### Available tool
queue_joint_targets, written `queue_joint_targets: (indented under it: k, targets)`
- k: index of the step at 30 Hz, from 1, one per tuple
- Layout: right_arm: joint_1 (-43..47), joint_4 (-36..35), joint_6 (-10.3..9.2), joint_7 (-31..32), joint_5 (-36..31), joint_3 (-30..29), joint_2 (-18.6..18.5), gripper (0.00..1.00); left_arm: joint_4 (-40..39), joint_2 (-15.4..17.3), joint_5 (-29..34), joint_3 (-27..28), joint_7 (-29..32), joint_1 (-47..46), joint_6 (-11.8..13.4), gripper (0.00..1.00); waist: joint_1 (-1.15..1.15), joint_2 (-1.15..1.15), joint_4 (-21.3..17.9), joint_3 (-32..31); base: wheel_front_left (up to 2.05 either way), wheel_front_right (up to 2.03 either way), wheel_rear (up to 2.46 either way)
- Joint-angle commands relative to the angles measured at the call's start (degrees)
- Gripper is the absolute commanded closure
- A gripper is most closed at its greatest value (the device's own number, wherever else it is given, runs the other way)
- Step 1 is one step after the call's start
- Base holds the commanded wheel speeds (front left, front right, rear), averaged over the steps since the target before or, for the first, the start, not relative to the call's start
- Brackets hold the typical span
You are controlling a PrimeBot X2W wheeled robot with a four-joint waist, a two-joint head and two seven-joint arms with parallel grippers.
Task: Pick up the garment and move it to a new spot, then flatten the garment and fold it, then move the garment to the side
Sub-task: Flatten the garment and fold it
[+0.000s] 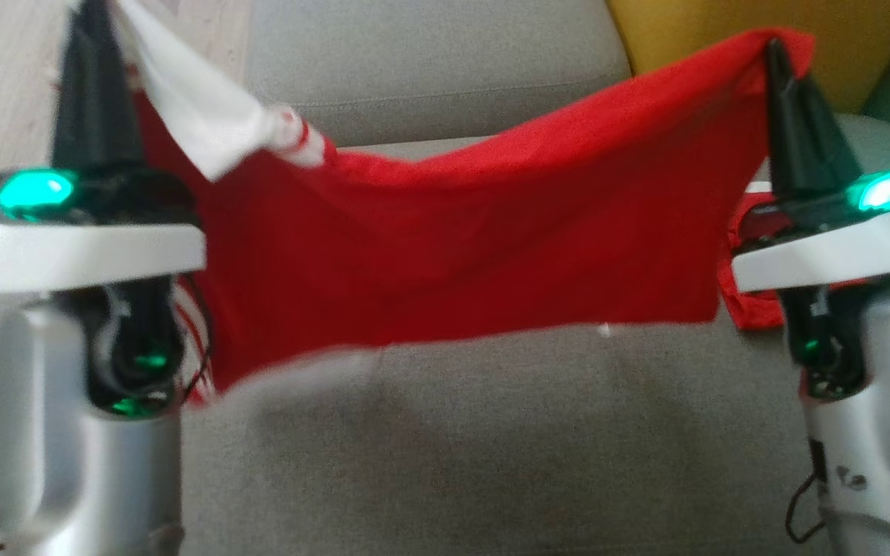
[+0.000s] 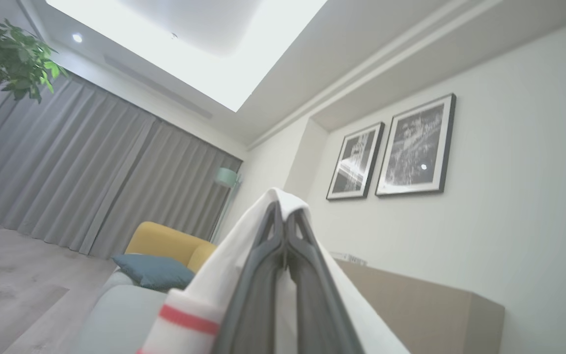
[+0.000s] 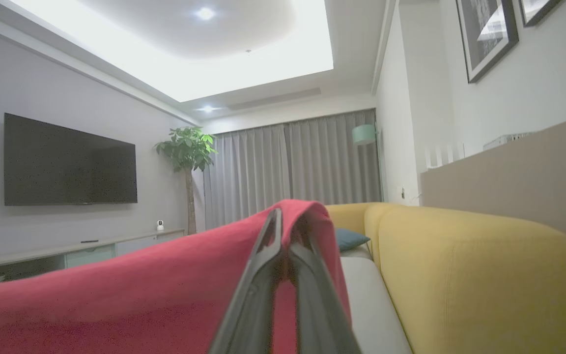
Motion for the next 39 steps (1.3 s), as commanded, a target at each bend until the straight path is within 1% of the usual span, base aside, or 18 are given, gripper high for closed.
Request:
queue_joint_targets:
  k: [1,2,3,4,5,7,8,10,13,15,17,19,22,25,28,30,33,39]
  targets:
    - [-2.73,-3.36,-0.05,0.99,-0.39,0.38,0.31,1.00,-3.97,0.83,-1.65,2.35,1.06,-3.82,0.97,1.00,0.00,0.00,0.25,-0.14,0.00,0.00,0.00]
    - [-2.71,-4.68,-0.05,1.76,-1.13,-0.12,0.56,1.00,-5.44,0.81,-5.10,2.75,1.90,-4.26,2.35,1.00,0.00,0.00,0.38,-0.09,0.00,0.00,0.00]
    - [-2.71,-4.68,-0.05,1.76,-1.13,-0.12,0.56,1.00,-5.44,0.81,-5.10,2.75,1.90,-4.26,2.35,1.00,0.00,0.00,0.38,-0.09,0.00,0.00,0.00]
    - [-2.66,-6.20,-0.05,2.59,-1.77,-0.60,1.03,1.00,-6.79,0.79,-8.41,3.07,2.71,-4.82,4.07,1.00,0.00,0.00,0.50,0.02,0.00,0.00,0.00]
    - [-2.56,-7.74,-0.05,3.62,-2.19,-1.06,1.64,1.00,-8.01,0.79,-9.58,3.24,3.62,-5.52,5.18,1.00,0.00,0.00,0.58,0.21,0.00,0.00,0.00]
    - [-2.56,-10.59,-0.05,6.00,-3.15,-1.75,2.61,1.00,-9.69,1.10,-10.15,3.44,5.40,-7.12,6.46,1.00,0.00,0.00,0.61,0.92,0.00,0.00,0.00]
    - [-2.71,-11.68,-0.05,7.26,-3.54,-2.25,3.03,1.00,-9.84,2.06,-9.42,3.54,6.15,-7.96,6.76,1.00,0.00,0.00,0.62,1.41,0.00,0.00,0.00]
    - [-4.31,-12.47,-0.05,11.21,-3.57,-4.44,4.04,1.00,-7.12,4.41,-8.13,3.83,8.46,-10.83,7.60,1.00,0.00,0.00,0.56,3.42,0.00,0.00,0.00]
    - [-8.54,-9.63,-0.05,14.22,-2.87,-6.37,4.43,1.00,-1.39,6.42,-8.10,3.77,11.13,-15.12,7.55,1.00,0.00,0.00,0.59,7.31,0.00,0.00,0.00]
    - [-13.32,-5.60,-0.05,15.41,-0.93,-8.00,4.60,1.00,3.52,8.63,-7.18,3.90,11.88,-19.15,6.82,1.00,0.00,0.00,0.68,10.93,0.00,0.00,0.00]
    - [-19.58,-0.97,-0.05,14.52,-3.62,-7.39,3.67,1.00,9.19,9.26,-7.99,4.15,12.77,-24.00,6.29,1.00,0.00,0.00,1.10,14.80,0.00,0.00,0.00]
    - [-26.63,5.04,-0.05,13.34,-4.46,-7.27,3.04,1.00,14.83,10.57,-7.32,4.00,12.50,-29.89,5.42,1.00,0.00,0.00,1.64,18.59,0.00,0.00,0.00]
    - [-38.73,16.27,-0.05,10.34,-4.39,-8.27,2.34,1.00,23.65,12.36,-5.39,3.35,9.75,-39.72,3.24,1.00,0.00,0.00,2.33,22.99,0.00,0.00,0.00]
    - [-50.20,26.29,-0.05,4.86,-5.94,-8.00,1.24,1.00,31.77,13.43,-3.33,2.82,5.54,-48.71,1.67,1.00,0.00,0.00,3.23,25.80,0.00,0.00,0.00]
    - [-58.27,34.98,-0.05,-1.75,-6.84,-8.72,0.93,1.00,38.55,13.57,-1.93,1.90,1.48,-55.01,-0.23,1.00,0.00,0.00,3.95,27.15,0.00,0.00,0.00]
    - [-61.44,40.26,-0.05,-5.06,-6.78,-9.14,1.05,1.00,42.39,13.52,-0.99,1.09,-0.97,-57.60,-1.33,1.00,0.00,0.00,4.45,27.94,0.00,0.00,0.00]
    - [-62.97,47.22,-0.05,-8.56,-5.31,-8.91,1.32,1.00,47.68,12.93,-0.34,0.20,-4.04,-58.80,-2.70,1.00,0.00,0.00,5.09,28.66,0.00,0.00,0.00]
    - [-58.57,58.14,-0.05,-10.77,-1.55,-6.87,1.49,1.00,55.55,11.87,0.83,-1.58,-6.99,-54.09,-4.84,1.00,0.00,0.00,5.94,29.25,0.00,0.00,0.00]
